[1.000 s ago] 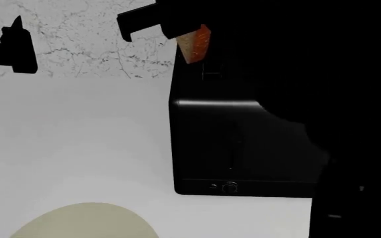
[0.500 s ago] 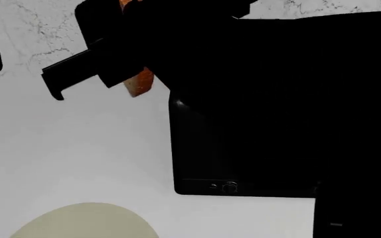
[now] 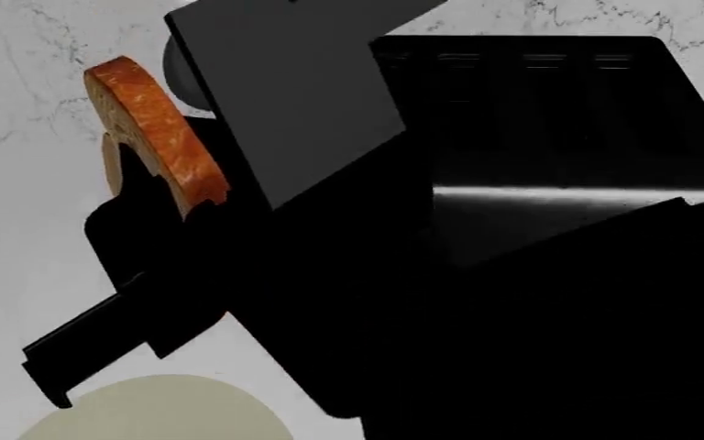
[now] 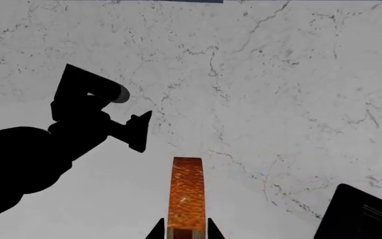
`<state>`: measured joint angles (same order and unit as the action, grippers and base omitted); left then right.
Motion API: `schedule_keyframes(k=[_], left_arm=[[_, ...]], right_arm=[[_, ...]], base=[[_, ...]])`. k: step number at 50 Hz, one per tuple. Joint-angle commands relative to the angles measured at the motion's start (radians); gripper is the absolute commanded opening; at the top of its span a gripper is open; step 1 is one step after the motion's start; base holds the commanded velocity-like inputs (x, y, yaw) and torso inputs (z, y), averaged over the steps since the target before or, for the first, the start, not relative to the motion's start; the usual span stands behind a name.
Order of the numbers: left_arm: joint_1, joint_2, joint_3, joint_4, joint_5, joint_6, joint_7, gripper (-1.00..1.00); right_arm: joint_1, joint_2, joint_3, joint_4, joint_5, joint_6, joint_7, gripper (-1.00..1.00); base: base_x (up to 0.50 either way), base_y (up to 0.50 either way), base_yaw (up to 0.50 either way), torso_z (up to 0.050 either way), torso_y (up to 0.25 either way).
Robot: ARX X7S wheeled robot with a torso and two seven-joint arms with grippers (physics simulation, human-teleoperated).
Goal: Place the toasted item on a plate.
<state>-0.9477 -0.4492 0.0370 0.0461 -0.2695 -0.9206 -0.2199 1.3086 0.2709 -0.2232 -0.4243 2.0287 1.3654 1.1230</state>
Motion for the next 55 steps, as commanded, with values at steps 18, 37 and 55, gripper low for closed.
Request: schedule_keyframes(k=[18, 37, 55], left_arm=[[0.020, -0.002, 0.005, -0.035, -0.001, 0.041, 0.009, 1.00], [0.038, 0.001, 0.008, -0.043, -0.001, 0.079, 0.013, 1.00], [0.035, 0.006, 0.026, -0.049, 0.002, 0.077, 0.011, 1.00]], right_arm=[[-0.190, 0.112, -0.066, -0.259, 0.218, -0.148, 0.151, -1.00], [-0.256, 0.091, -0.097, -0.300, 0.190, -0.163, 0.135, -1.00], [-0.290, 0.058, -0.128, -0.341, 0.185, -0.194, 0.122, -1.00]], base=[[0.00, 0.00, 0.00, 0.000, 0.000], [0.00, 0.00, 0.00, 0.000, 0.000], [0.00, 0.00, 0.00, 0.000, 0.000]])
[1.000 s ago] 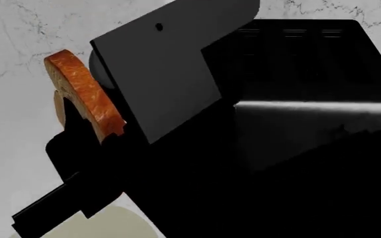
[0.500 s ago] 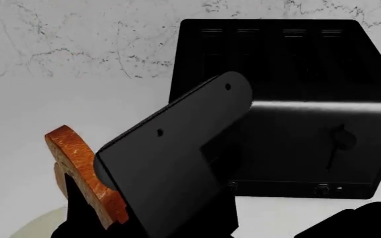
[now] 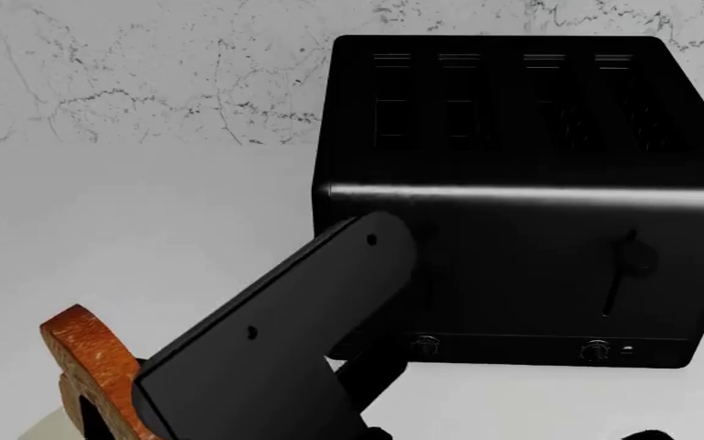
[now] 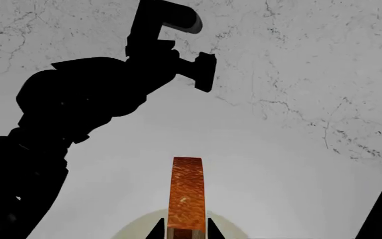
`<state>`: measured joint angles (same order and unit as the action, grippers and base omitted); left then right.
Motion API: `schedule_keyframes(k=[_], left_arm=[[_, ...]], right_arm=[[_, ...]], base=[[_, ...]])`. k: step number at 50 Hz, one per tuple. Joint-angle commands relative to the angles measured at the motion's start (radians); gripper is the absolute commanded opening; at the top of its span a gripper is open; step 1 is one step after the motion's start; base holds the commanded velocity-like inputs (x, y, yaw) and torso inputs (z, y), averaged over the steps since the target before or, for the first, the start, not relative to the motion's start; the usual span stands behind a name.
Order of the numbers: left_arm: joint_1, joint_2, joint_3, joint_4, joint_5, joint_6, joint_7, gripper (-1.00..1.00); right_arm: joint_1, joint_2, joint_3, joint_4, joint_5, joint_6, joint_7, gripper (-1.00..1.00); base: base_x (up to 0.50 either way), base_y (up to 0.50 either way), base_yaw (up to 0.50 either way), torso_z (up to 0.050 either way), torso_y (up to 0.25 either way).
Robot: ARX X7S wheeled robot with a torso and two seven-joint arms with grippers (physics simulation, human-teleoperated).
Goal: Place the toasted item on a plate.
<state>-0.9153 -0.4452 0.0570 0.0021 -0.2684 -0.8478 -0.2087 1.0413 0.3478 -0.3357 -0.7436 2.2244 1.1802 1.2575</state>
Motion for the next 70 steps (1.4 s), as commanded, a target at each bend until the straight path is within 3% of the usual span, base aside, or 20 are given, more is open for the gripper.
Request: schedule_keyframes(k=[1, 29, 50, 70], left_arm=[[0.003, 0.002, 0.006, -0.006, 0.000, 0.006, 0.000, 1.00], [0.016, -0.001, 0.004, -0.002, -0.006, 0.008, -0.004, 1.00], [0.017, 0.004, 0.020, -0.011, -0.009, 0.020, 0.003, 1.00], [0.014, 0.008, 0.014, -0.018, 0.001, 0.009, -0.021, 1.00]], right_arm=[[-0.026, -0.022, -0.018, -0.023, -0.012, -0.010, -0.014, -1.00], [-0.174, -0.066, -0.019, -0.023, -0.181, 0.076, -0.157, -1.00], [-0.282, -0.084, 0.025, 0.008, -0.389, 0.164, -0.353, -1.00], [-0.283, -0.084, 0.025, 0.009, -0.394, 0.165, -0.356, -1.00]], base=[[0.00, 0.00, 0.00, 0.000, 0.000], [0.00, 0.00, 0.00, 0.000, 0.000], [0.00, 0.00, 0.00, 0.000, 0.000], [0.00, 0.00, 0.00, 0.000, 0.000]])
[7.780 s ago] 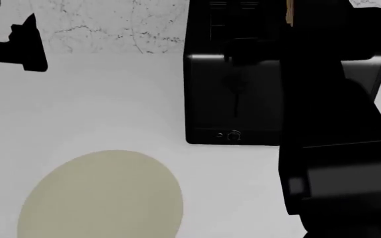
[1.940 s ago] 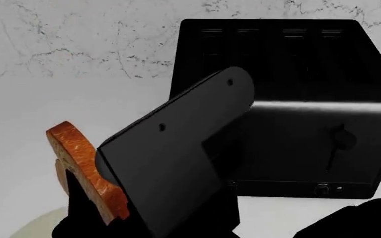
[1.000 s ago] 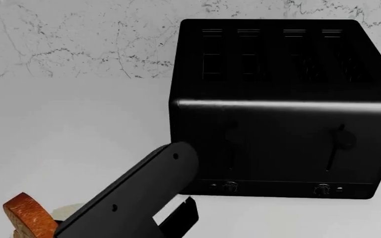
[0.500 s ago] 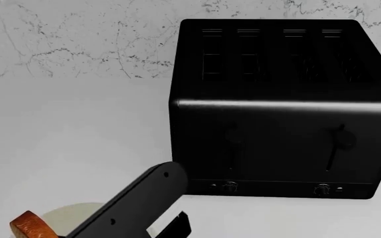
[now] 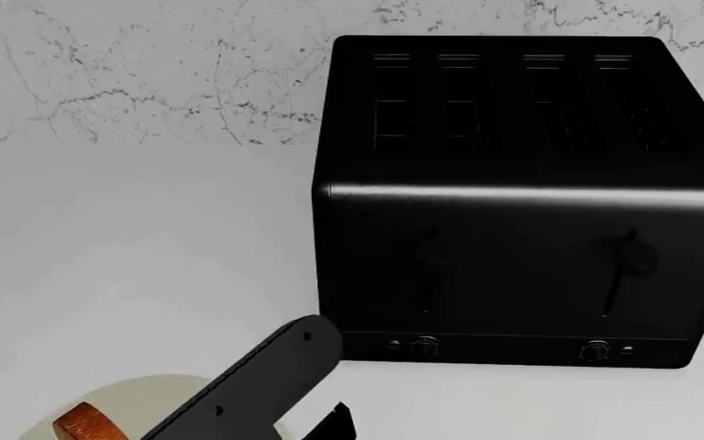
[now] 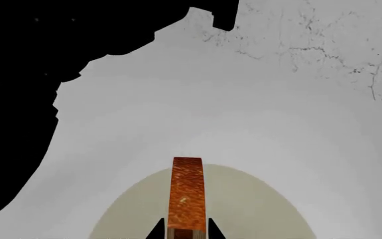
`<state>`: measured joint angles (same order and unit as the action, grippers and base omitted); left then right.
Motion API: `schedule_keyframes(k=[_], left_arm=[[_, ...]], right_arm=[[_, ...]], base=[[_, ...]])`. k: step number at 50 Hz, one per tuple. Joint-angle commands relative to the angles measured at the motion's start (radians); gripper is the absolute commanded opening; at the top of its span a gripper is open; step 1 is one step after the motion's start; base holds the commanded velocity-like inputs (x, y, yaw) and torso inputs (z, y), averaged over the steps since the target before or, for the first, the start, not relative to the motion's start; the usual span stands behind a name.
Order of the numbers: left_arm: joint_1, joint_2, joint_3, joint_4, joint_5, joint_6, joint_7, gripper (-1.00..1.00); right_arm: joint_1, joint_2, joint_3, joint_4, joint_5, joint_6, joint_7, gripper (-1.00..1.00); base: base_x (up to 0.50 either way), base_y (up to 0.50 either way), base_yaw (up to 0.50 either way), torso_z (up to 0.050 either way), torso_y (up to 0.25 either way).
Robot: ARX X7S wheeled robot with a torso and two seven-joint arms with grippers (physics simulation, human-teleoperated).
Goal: Place the toasted item on a plate.
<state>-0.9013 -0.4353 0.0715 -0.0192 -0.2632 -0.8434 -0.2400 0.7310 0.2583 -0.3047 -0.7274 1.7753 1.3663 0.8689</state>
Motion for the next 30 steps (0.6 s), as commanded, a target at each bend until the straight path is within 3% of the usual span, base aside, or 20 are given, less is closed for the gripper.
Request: schedule_keyframes(k=[1, 30], left_arm=[[0.000, -0.002, 0.000, 0.003, -0.004, 0.005, 0.011, 1.00], [0.000, -0.002, 0.000, 0.003, -0.004, 0.005, 0.011, 1.00]], right_arm=[[0.027, 0.006, -0.006, -0.007, 0.055, -0.022, 0.032, -1.00], [0.027, 0.006, -0.006, -0.007, 0.055, -0.022, 0.032, -1.00]], base=[[0.00, 0.00, 0.00, 0.000, 0.000], [0.00, 0.00, 0.00, 0.000, 0.000]])
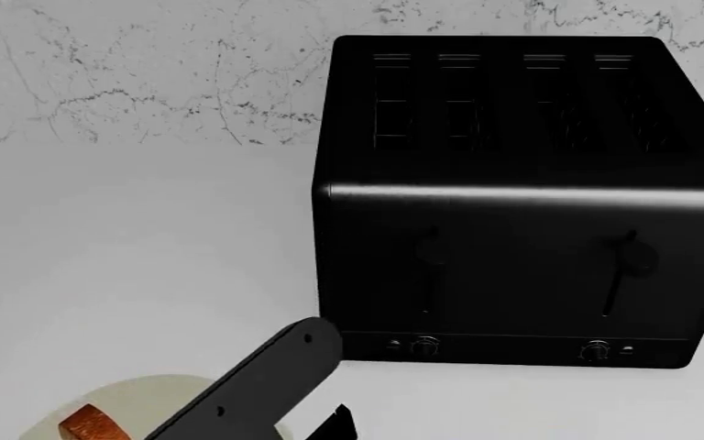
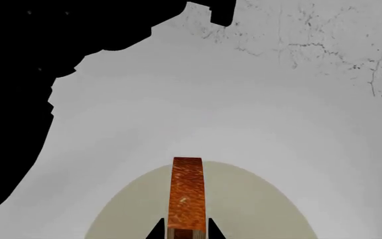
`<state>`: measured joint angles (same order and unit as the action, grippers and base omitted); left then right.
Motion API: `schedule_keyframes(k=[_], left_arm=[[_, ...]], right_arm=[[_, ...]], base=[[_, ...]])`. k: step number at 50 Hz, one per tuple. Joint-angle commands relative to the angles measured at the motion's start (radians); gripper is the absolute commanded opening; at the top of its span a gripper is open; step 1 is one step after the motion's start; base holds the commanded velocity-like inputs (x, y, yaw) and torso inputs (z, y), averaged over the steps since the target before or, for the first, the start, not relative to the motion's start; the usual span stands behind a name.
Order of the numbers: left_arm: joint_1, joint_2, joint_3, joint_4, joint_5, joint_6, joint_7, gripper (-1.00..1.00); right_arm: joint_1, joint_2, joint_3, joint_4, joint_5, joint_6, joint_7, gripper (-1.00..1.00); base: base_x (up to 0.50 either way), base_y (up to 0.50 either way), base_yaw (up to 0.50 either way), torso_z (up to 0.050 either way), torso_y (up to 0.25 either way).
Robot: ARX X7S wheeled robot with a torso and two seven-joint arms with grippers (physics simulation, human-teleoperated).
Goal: Place the toasted item on a plate.
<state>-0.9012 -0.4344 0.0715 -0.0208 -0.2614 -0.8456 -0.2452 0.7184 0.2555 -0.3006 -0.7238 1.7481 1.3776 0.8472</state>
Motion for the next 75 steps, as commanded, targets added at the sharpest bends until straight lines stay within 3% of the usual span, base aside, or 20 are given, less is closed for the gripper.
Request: schedule_keyframes(k=[1, 3, 66, 67, 75], left_arm=[[0.001, 0.158, -0.159, 0.016, 0.353, -0.015, 0.293, 1.00], [-0.001, 0.160, -0.160, 0.009, 0.352, -0.015, 0.290, 1.00], [-0.008, 0.160, -0.143, 0.014, 0.337, -0.028, 0.271, 1.00], [-0.010, 0.160, -0.143, 0.016, 0.337, -0.030, 0.271, 1.00], [-0.021, 0.158, -0.137, 0.023, 0.336, -0.041, 0.271, 1.00]], right_arm=[[0.093, 0.232, -0.340, -0.051, -0.245, -0.410, -0.115, -1.00], [0.148, 0.226, -0.345, -0.049, -0.043, -0.410, -0.054, -1.00], [0.056, 0.227, -0.392, -0.005, -0.176, -0.427, -0.174, -1.00], [0.057, 0.227, -0.391, -0.004, -0.167, -0.428, -0.171, 1.00], [0.090, 0.235, -0.378, -0.022, -0.120, -0.433, -0.123, 1.00]], base=[[0.00, 0.00, 0.00, 0.000, 0.000], [0.00, 0.00, 0.00, 0.000, 0.000], [0.00, 0.00, 0.00, 0.000, 0.000], [0.00, 0.00, 0.00, 0.000, 0.000], [0.00, 0.00, 0.00, 0.000, 0.000]])
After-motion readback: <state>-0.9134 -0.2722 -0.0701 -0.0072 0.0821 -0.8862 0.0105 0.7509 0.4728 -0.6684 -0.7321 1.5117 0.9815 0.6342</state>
